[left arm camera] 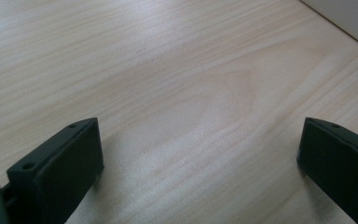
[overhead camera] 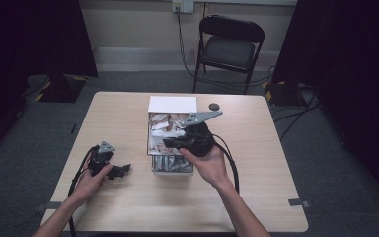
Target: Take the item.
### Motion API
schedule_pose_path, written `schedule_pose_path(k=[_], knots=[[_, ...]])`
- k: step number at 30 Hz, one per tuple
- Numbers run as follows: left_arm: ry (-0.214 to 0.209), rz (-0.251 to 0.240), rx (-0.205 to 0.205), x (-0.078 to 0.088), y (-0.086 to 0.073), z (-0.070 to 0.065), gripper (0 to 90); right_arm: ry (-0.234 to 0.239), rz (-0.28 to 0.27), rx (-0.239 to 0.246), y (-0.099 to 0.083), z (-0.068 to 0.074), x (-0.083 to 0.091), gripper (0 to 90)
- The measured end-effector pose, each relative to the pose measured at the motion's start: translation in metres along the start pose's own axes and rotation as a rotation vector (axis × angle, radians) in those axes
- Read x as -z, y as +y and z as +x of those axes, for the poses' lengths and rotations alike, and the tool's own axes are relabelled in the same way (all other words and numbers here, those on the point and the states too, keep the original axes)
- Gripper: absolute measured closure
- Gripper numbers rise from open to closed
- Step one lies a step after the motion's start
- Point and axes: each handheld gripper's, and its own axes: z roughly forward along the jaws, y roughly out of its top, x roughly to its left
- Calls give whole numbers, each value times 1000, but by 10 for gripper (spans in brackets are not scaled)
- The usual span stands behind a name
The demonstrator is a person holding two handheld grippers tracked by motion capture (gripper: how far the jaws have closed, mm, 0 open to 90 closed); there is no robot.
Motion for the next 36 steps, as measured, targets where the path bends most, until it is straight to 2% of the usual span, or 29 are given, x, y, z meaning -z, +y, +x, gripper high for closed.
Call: schedule_pose_path(k=[12,36], knots=[[0,3,-4,0,0,0,0,-15,-48,-19,0,-3,10,900],[1,0,-2,0,0,0,0,-27,-94,-27,4,-6,27,900]])
